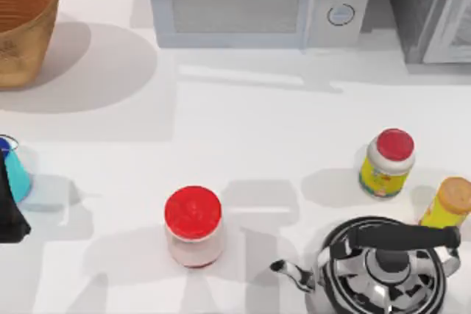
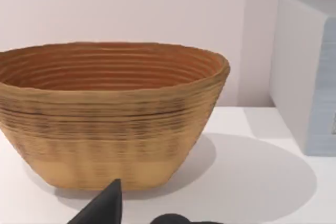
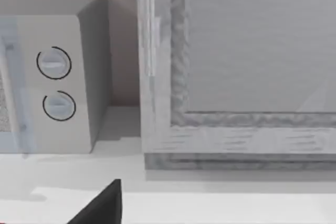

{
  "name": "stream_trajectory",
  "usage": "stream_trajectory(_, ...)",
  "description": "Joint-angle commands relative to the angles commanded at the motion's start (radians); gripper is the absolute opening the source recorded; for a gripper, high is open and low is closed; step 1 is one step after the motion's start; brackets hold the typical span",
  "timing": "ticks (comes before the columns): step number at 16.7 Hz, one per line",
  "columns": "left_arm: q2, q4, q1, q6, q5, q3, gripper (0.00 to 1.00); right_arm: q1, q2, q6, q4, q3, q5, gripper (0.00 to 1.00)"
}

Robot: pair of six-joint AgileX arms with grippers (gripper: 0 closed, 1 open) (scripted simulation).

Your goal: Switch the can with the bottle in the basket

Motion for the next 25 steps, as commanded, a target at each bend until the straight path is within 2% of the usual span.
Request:
stream_trajectory(5,0.058,-0.027,0.005,0.005,0.003,0.055,1.0,0.0,0.0,0.0,0.0,0.0,0.0,1.0)
stream_trajectory(10,0.339,-0.156,0.027,0.026,0.018,0.323,1.0,0.0,0.0,0.0,0.0,0.0,0.0,1.0)
stream_trajectory(15,0.784,-0.358,0.062,0.061,0.042,0.742,1.0,0.0,0.0,0.0,0.0,0.0,0.0,1.0)
stream_trajectory(25,1.825,-0.83,0.148,0.152,0.094,1.714,1.0,0.0,0.0,0.0,0.0,0.0,0.0,1.0)
